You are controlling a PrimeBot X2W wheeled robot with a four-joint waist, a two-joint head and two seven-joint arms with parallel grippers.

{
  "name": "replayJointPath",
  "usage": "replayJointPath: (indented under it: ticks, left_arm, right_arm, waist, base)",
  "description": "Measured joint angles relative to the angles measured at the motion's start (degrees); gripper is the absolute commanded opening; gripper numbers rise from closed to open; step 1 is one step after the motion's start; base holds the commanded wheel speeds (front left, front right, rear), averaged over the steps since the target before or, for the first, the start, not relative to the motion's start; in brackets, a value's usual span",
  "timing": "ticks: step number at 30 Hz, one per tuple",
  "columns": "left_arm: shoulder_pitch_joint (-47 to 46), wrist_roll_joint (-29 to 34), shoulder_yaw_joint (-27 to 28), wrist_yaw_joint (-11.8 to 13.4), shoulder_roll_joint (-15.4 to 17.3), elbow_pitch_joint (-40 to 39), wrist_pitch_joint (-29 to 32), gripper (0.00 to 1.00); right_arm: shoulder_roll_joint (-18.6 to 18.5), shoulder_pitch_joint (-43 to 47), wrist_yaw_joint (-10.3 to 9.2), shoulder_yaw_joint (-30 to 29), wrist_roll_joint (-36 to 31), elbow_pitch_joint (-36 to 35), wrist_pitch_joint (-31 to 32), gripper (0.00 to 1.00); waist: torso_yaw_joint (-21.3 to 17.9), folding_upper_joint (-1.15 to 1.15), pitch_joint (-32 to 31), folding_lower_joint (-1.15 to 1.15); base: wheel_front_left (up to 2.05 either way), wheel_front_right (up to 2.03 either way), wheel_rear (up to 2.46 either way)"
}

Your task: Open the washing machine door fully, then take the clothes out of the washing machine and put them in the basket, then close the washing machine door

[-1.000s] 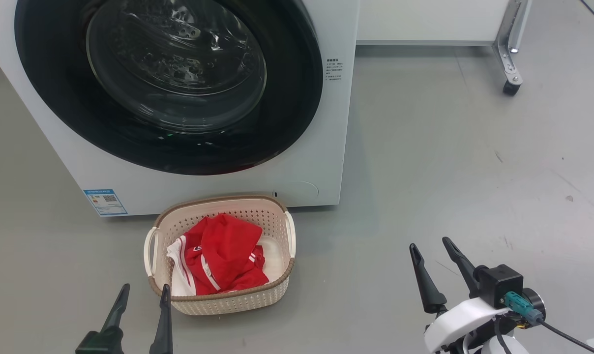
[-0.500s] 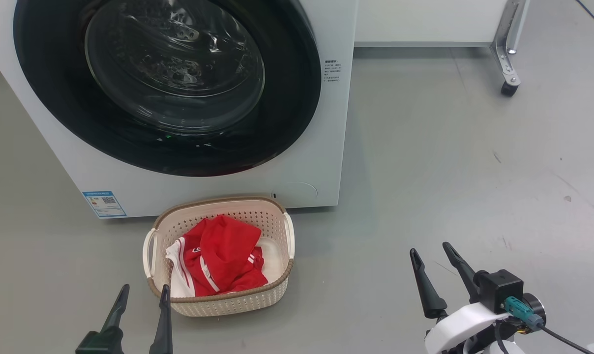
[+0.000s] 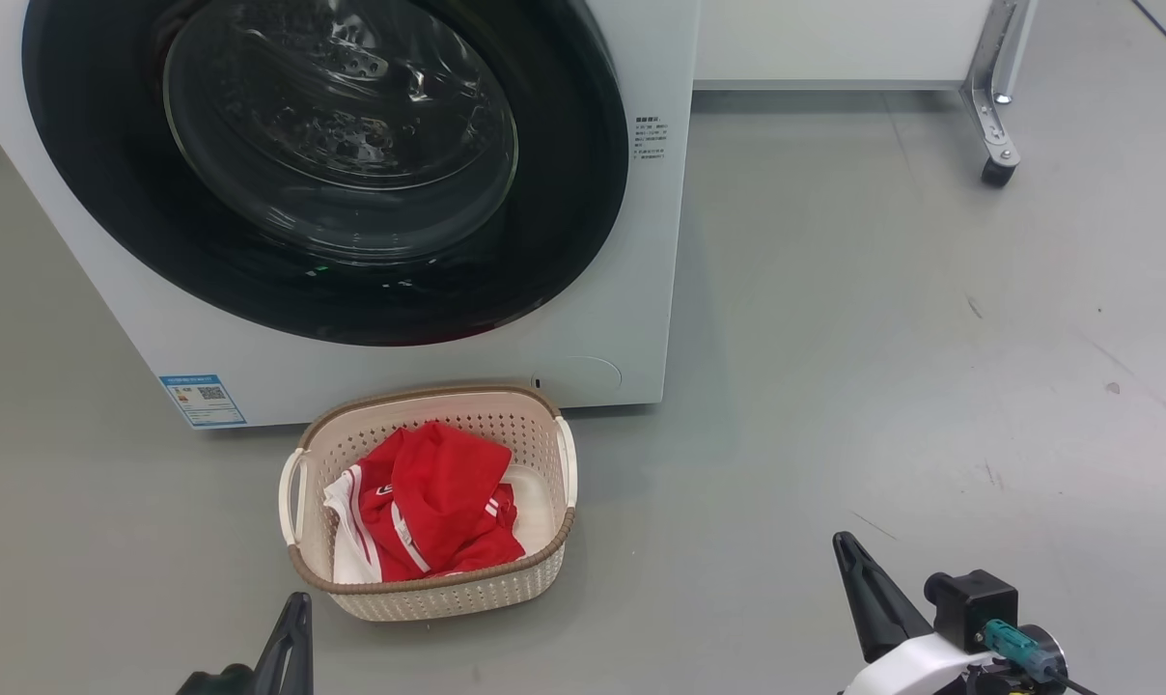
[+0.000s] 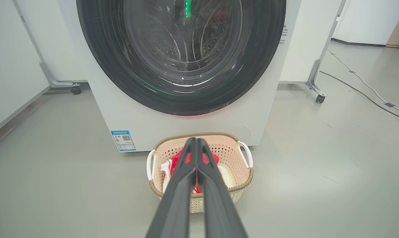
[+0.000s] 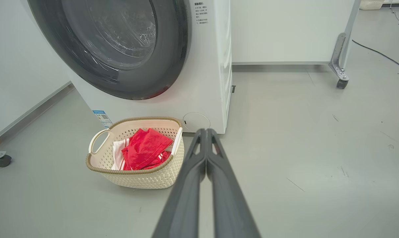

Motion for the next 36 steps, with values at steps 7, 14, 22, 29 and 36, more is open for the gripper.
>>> replayJointPath:
  ticks: [7, 14, 22, 29, 36]
  left_arm:
    - [-0.05, -3.67, 0.40, -0.42, -0.01, 0.35, 1.04, 0.00]
    - [-0.42, -10.48, 1.48, -1.14, -0.02, 0.90, 2.55, 0.00]
    - [-1.08, -17.31, 2.23, -1.91, -0.02, 1.05, 4.16, 0.00]
    - [-2.44, -23.19, 3.43, -2.44, -0.02, 1.30, 6.04, 0.00]
    - [-3.18, -28.65, 4.17, -2.94, -0.03, 1.62, 7.44, 0.00]
  right_arm:
    - [0.01, 0.23, 0.01, -0.41, 3.37, -0.77, 0.35, 0.00]
    - [0.02, 0.22, 0.10, -1.57, 10.17, -1.44, 1.60, 0.00]
    - [0.07, 0.16, 0.49, -3.32, 16.75, -2.16, 3.16, 0.00]
    - [0.02, -0.01, 0.54, -4.89, 23.04, -2.72, 4.65, 0.00]
    - [-0.12, -0.13, 0.68, -6.30, 28.41, -3.07, 6.32, 0.00]
  waist:
    - [0.00, 0.00, 0.05, 0.00]
    - [0.00, 0.00, 0.10, 0.00]
    - [0.03, 0.00, 0.17, 0.00]
    - [0.05, 0.00, 0.23, 0.00]
    - [0.06, 0.00, 0.28, 0.00]
  base:
    - [0.00, 0.00, 0.00]
    - [0.00, 0.00, 0.00]
    - [0.00, 0.00, 0.00]
    - [0.00, 0.00, 0.00]
    - [0.00, 0.00, 0.00]
